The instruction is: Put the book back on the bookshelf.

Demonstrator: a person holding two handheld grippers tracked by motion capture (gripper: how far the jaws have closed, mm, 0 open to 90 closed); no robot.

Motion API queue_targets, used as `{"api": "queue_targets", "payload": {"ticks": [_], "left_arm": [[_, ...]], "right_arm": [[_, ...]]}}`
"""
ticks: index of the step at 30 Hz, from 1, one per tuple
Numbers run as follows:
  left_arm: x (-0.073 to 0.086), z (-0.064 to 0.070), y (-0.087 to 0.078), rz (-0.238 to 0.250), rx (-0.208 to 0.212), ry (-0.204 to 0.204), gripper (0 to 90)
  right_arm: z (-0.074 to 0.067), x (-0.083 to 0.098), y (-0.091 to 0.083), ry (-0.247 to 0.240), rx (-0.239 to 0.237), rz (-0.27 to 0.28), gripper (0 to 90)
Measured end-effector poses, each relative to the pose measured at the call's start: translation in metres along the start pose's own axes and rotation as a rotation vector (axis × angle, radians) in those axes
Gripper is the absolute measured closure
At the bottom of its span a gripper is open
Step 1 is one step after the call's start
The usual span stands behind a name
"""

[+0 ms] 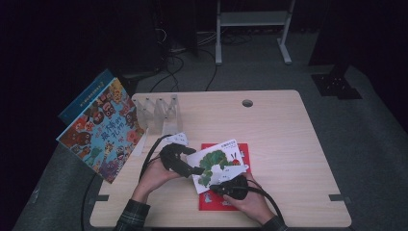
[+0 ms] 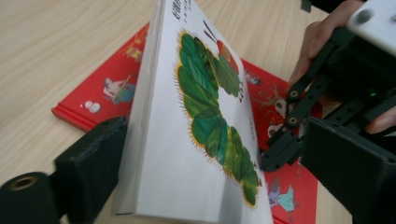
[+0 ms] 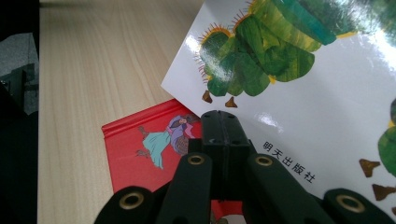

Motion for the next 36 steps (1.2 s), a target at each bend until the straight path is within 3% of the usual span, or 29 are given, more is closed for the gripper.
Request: {"api": "queue_targets", "payload": {"ticks": [2, 4, 11, 14, 24, 36], "left_arm": [[-0.001, 0.0, -0.003, 0.003, 0.013, 0.0, 14.1], [-0.001, 0.004, -0.002, 0.018, 0.059, 0.006, 20.9], [-0.007, 0.011, -0.002, 0.019, 0.09, 0.035, 39.0], [-0.006, 0.015, 0.004, -0.009, 0.08, 0.051, 41.6], [-0.001, 0.018, 0.013, -0.027, 0.069, 0.092, 55.3], [0.001, 0.024, 0.026, -0.012, 0.083, 0.12, 65.9]], "right_arm": [[0.001, 0.0, 0.0, 0.002, -0.001, -0.001, 89.5], [0.002, 0.0, 0.001, -0.003, 0.013, -0.002, 89.5], [0.004, -0.001, 0.003, -0.003, 0.018, -0.004, 89.3], [0.006, -0.002, 0.003, -0.002, 0.021, -0.002, 89.2], [0.008, -0.001, 0.003, 0.005, 0.02, 0.006, 88.6], [0.01, -0.001, 0.002, 0.005, 0.029, 0.015, 87.6]]}}
Point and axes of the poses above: each handheld gripper's, and its own axes: y roughly forward along the jaws, x roughly out of its underside, z roughly to its right, the point moved 3 cm from there along y, roughly forward along the jaws, and after that the axes turned 11 degrees about y, right-handed, at the moved point
